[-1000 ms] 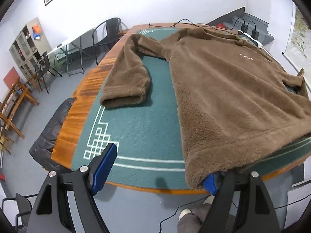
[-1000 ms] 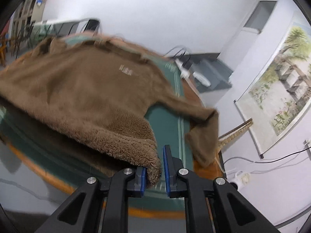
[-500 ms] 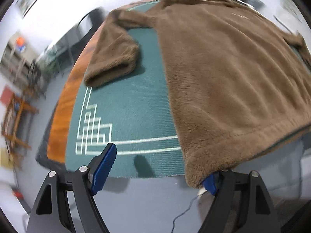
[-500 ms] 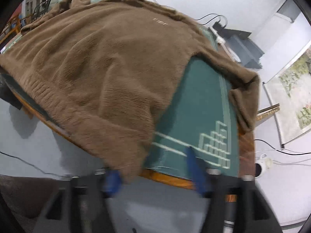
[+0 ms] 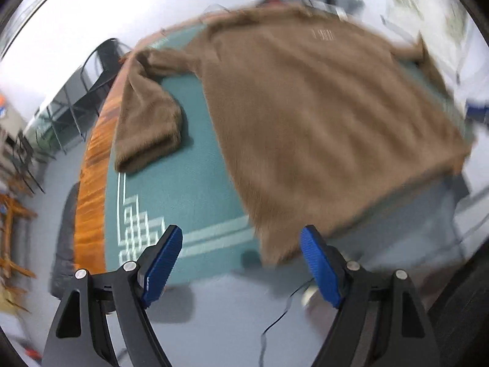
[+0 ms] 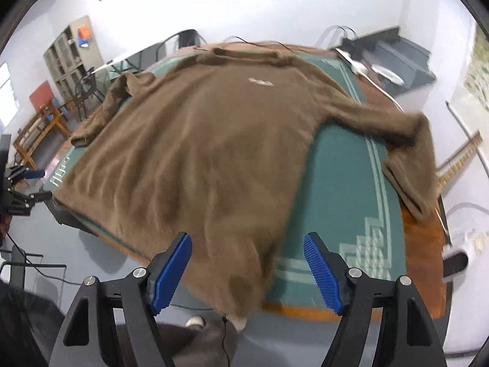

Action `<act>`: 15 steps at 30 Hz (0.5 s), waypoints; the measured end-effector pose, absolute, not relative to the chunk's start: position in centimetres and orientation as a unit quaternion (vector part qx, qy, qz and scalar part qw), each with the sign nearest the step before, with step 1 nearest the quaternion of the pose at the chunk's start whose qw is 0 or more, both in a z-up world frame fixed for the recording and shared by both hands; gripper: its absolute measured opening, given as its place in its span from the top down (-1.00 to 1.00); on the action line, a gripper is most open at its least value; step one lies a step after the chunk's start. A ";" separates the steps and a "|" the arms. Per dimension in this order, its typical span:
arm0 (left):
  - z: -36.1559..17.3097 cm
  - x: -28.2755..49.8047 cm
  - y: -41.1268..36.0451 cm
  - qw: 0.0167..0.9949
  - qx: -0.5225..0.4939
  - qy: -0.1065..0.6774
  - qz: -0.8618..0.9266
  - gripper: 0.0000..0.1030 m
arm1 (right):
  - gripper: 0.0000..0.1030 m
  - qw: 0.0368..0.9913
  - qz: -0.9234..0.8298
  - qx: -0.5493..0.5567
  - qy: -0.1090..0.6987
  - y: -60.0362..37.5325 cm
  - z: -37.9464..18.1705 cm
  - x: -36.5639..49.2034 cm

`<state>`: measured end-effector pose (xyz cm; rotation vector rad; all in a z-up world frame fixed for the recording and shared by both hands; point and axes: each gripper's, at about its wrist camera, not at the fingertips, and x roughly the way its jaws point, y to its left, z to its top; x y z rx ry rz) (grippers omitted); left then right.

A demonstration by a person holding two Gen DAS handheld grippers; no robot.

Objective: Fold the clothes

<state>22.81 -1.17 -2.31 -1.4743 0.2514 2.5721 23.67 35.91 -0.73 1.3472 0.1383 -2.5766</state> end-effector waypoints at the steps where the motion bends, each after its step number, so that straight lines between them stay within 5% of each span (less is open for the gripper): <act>1: -1.9 22.1 -0.7 0.078 -0.488 0.065 0.867 -0.62 | -0.50 0.121 -0.878 0.459 0.057 34.9 -1.0 22.7; 15: -8.3 17.8 5.1 0.015 -0.526 0.075 0.847 -0.63 | -0.54 0.171 -0.829 0.520 0.115 33.0 -8.4 19.0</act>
